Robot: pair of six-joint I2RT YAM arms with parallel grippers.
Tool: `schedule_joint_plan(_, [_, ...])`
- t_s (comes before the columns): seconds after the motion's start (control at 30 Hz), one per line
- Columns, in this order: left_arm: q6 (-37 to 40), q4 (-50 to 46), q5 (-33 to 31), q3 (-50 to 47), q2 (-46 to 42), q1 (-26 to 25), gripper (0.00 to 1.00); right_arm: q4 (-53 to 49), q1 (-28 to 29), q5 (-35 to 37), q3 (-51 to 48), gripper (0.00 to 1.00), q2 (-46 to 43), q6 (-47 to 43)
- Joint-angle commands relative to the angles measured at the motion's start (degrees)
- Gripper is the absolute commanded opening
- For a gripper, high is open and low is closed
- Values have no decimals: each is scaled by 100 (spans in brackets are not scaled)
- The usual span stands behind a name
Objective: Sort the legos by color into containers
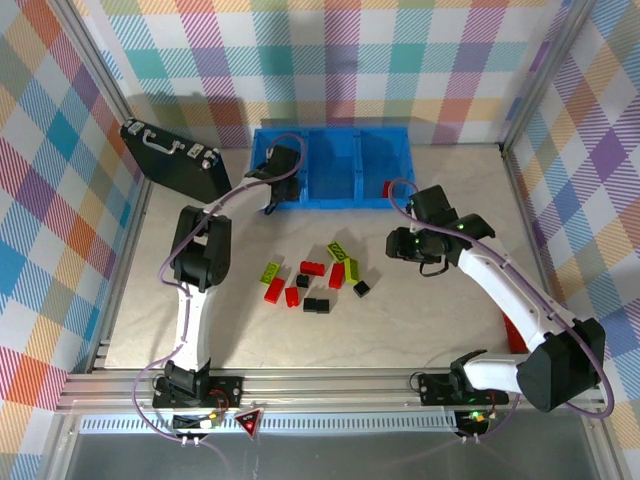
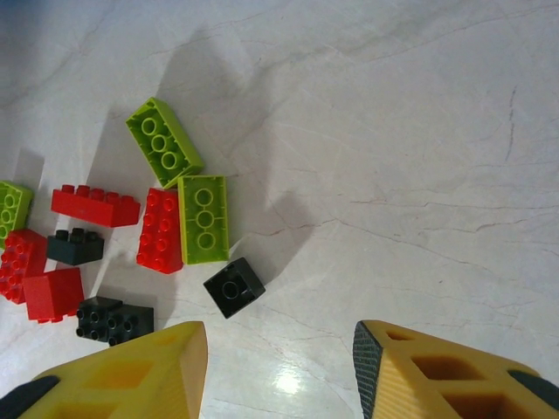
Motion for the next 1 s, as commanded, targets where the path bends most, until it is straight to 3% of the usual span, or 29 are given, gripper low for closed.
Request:
schedule_joint_plan(0.0, [32,59,186,-257,-834,-7,50,-4,65,-192,-12,50,120,244])
schedule_joint_plan(0.33, [-201,-368,537,-1466,-2215,-273,51,21,463,-304,204,47,676,326])
schedule_joint_plan(0.97, [-1632,-611,1389,-3849,-4498,-372,51,-90,1479,-282,1496,47,2141,123])
